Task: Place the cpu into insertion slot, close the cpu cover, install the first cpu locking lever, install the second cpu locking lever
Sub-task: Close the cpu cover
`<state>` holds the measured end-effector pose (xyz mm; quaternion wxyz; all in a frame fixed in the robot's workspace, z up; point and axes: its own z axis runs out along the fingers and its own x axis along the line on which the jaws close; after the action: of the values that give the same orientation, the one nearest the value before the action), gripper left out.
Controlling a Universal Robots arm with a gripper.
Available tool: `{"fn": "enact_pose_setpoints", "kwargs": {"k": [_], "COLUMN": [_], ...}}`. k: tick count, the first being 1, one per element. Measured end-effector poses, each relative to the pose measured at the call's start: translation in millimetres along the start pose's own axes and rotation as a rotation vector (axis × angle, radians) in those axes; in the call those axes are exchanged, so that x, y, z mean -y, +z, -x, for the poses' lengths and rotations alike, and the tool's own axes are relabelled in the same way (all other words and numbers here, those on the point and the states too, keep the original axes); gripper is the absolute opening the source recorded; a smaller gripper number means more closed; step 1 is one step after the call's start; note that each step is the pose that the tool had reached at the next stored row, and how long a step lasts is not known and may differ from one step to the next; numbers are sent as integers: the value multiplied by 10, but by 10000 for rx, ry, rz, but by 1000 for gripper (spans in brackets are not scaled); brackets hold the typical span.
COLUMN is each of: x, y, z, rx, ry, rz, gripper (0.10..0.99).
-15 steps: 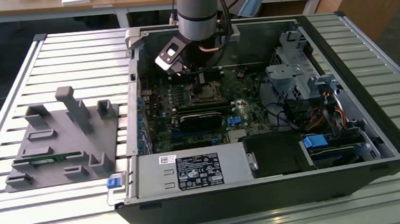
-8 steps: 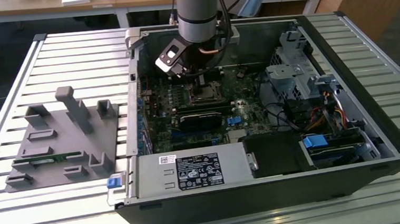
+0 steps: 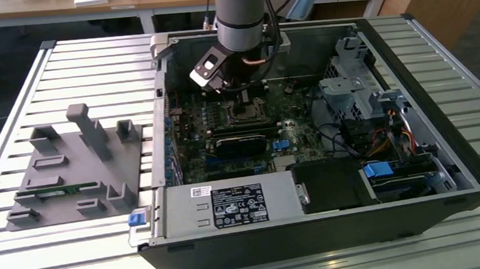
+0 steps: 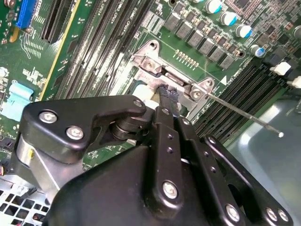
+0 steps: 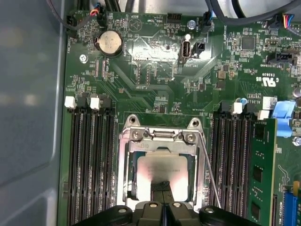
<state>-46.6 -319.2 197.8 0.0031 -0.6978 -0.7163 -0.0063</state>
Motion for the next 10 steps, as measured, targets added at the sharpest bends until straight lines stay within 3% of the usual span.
{"fn": "enact_pose_setpoints", "kwargs": {"k": [5,10], "x": [-11,-15], "y": [-18,-100], "z": [-4,-5], "rx": [-16,-11], "ry": [-1,-1], "rz": [9,3], "gripper": [106,106]}}
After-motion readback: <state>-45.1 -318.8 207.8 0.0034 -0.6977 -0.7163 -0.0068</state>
